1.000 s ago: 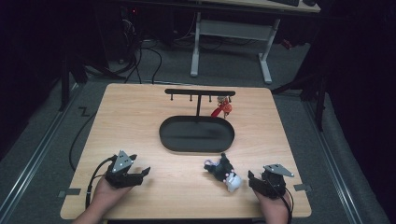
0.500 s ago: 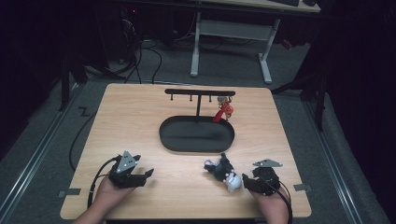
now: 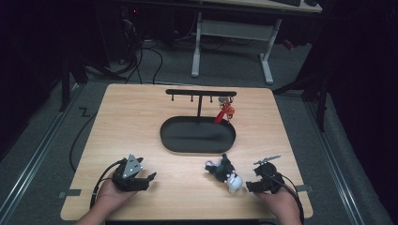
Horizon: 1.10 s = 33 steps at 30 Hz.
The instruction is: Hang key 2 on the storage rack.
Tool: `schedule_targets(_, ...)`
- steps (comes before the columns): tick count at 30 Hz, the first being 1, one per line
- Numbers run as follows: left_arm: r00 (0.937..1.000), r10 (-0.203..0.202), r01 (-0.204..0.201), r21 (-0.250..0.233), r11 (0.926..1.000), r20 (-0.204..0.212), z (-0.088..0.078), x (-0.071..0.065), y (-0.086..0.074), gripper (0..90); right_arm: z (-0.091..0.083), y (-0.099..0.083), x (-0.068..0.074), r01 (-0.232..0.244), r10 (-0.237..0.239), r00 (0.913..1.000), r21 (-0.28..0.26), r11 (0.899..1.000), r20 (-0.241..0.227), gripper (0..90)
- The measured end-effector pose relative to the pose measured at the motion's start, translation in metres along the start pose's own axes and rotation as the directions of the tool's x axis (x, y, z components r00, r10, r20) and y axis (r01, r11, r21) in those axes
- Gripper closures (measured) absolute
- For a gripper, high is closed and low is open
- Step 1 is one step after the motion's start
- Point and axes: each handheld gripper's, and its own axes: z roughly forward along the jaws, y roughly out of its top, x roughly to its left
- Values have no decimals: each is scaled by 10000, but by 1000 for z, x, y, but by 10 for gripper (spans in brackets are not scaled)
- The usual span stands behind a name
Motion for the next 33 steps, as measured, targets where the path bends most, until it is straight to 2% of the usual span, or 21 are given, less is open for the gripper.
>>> schedule_targets(2,10000,55,-55,40,10000,21,2,0,1,260,-2,1,2,311,-314,9995,220,9993,108,300)
schedule_targets(9,9999,39,-42,241,9997,156,7,0,1,259,-6,5,6,591,-571,9980,815,9949,-265,284)
schedule_targets(13,9998,59,-62,208,9998,168,7,0,1,259,-7,7,9,801,-781,9967,1219,9893,-213,288)
schedule_targets(18,9997,88,-92,164,9998,235,5,-1,2,259,-15,9,13,808,-765,9963,1290,9884,-381,286)
schedule_targets(25,9996,88,-91,102,9999,268,4,0,2,257,-26,11,24,1052,-981,9934,1315,9857,-589,289)
schedule_targets(31,9997,-10,7,115,9999,241,4,1,3,252,-29,14,31,1185,-1078,9903,1274,9847,-877,251)
schedule_targets(33,9996,-13,11,83,10000,279,4,0,3,252,-26,15,36,1436,-1308,9861,1298,9811,-1020,222)
